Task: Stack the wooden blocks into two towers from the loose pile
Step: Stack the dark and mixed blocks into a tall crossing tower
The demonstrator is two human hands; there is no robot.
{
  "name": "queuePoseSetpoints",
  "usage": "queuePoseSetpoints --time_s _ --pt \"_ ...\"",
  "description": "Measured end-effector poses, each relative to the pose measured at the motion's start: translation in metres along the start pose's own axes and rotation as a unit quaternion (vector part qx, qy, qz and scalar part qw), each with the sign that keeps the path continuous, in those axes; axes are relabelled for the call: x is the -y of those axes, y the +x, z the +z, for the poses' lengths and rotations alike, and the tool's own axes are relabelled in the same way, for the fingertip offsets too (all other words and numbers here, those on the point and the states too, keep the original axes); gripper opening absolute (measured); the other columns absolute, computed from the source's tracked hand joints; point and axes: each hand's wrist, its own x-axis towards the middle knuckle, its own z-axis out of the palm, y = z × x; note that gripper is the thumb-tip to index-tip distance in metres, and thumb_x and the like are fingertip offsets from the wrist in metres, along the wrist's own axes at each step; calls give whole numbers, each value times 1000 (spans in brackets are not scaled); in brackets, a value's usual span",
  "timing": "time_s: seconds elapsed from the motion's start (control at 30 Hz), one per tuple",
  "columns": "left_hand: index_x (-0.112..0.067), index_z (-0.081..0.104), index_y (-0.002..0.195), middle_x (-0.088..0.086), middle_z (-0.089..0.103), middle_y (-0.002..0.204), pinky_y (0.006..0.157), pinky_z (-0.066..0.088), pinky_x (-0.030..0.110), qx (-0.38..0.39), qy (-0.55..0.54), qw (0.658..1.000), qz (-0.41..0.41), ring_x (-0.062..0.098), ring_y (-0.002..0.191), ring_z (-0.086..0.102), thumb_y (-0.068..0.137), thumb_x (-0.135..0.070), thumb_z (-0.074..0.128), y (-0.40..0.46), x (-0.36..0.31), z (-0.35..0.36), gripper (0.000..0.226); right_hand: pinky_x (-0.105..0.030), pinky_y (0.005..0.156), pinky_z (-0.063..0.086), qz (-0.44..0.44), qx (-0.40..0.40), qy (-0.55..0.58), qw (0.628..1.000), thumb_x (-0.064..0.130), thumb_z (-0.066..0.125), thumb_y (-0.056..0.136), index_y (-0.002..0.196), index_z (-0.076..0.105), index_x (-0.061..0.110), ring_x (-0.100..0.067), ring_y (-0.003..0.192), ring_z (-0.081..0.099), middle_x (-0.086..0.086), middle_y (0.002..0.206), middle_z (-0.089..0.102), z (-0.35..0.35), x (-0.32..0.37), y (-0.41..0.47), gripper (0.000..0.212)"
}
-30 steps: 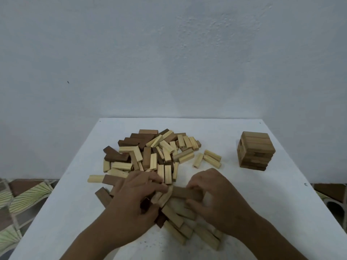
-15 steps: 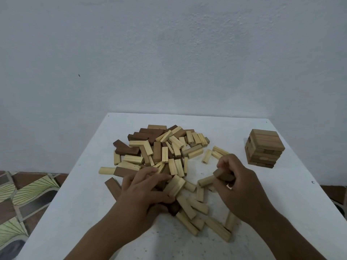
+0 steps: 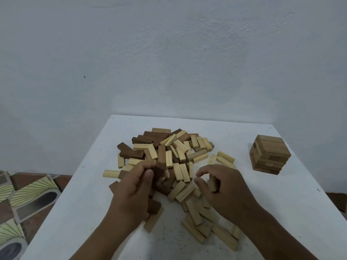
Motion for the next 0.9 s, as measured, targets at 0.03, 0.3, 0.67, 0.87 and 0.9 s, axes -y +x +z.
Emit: queuePoseSetpoints --time_s 0.03,0.3,0.67,0.87,0.9 --pt "-25 67 99 -2 71 87 78 51 31 -14 -41 999 -25 16 84 65 102 -25 43 2 -1 -2 25 -9 56 34 -1 14 -7 1000 28 72 83 92 70 29 0 63 54 32 68 55 4 5 3 9" --pt "-19 59 108 12 68 89 70 52 37 -48 -94 990 -94 35 83 64 105 -11 32 14 -3 -13 29 -30 77 54 105 58 -116 986 13 59 79 123 62 38 -16 96 64 7 108 71 15 -6 57 50" --pt "-20 57 112 3 69 85 72 55 33 -16 -112 986 -123 25 78 67 105 -9 33 21 -11 0 27 -30 64 51 115 99 -148 977 8 59 77 106 62 37 -18 77 58 4 90 65 17 -32 75 41" --pt "-23 57 113 1 73 90 72 59 36 24 -113 986 -118 21 84 70 102 -4 39 30 -33 22 28 -27 71 52 34 4 -59 998 20 64 86 109 65 32 -8 84 61 14 95 67 -6 -39 56 26" --pt "-24 56 113 -3 74 90 74 59 40 35 -98 988 -111 20 86 71 102 -5 40 32 -36 28 27 -24 71 50 37 -11 -52 998 24 63 89 109 66 30 -6 84 60 15 95 66 -14 -41 50 21"
